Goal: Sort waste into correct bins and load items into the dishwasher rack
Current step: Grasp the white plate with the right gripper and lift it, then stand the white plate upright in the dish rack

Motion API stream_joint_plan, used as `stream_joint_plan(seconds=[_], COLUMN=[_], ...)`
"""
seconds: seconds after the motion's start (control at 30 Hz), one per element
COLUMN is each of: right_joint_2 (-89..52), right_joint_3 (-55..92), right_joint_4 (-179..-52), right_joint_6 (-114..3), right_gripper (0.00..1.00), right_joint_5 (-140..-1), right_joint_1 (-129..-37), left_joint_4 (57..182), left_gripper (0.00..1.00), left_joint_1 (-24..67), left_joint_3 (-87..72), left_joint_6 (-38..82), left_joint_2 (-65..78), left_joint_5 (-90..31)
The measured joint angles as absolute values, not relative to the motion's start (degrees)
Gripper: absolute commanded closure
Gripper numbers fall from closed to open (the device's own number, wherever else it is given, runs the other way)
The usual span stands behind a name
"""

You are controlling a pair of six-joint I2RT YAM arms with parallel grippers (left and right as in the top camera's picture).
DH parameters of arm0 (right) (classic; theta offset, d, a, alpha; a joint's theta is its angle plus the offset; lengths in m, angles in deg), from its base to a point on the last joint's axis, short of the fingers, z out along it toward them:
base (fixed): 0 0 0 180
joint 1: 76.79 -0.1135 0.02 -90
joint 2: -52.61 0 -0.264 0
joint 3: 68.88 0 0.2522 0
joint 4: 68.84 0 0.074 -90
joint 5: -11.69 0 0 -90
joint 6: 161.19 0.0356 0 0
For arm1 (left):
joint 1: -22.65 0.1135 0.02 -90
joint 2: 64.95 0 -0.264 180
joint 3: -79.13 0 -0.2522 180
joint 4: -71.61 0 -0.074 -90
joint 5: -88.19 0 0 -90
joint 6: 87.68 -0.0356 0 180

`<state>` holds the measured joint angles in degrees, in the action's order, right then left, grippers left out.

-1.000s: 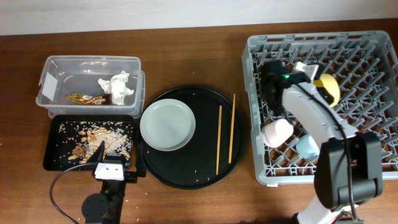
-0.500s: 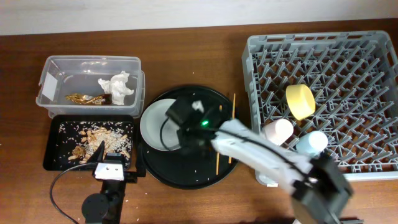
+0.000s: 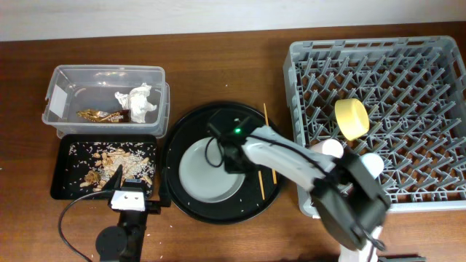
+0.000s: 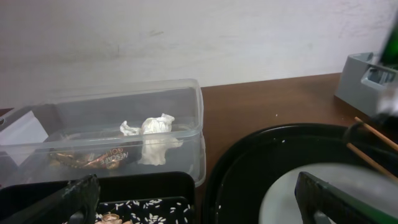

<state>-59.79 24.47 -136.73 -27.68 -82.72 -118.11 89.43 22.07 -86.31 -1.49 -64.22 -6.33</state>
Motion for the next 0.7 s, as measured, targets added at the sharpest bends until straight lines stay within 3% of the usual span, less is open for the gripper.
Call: stream_joint_plan(seconds=[0.13, 0.3, 0.47, 0.7], right_joint_2=[-43.04, -22.63, -23.07, -35.81], right_joint_3=[23.68, 23.84, 23.81, 23.77], right_joint_4=[-137.99, -138.37, -138.91, -135.90], right_joint_6=[-31.16, -39.55, -46.61, -49.04], right_gripper=[0.96, 0.96, 0.96, 0.96], right_joint_5=[-95.48, -130.34, -150.60, -152.16], right_joint_1=[-115.05, -111.88, -98.07, -76.78], left_joint_4=[89.43, 89.45, 89.43, 89.45], left_gripper=[0.01, 0.01, 0.01, 0.01], left_joint_1=[22.07, 22.07, 22.07, 22.07], left_joint_3=[-86.31, -86.31, -86.31, -86.31], left_joint_6=[-1.47, -1.49, -1.49, -1.47], left_joint_2=[-64.22, -64.22, -64.22, -64.22], left_joint_5=[-6.33, -6.33, -6.33, -6.33])
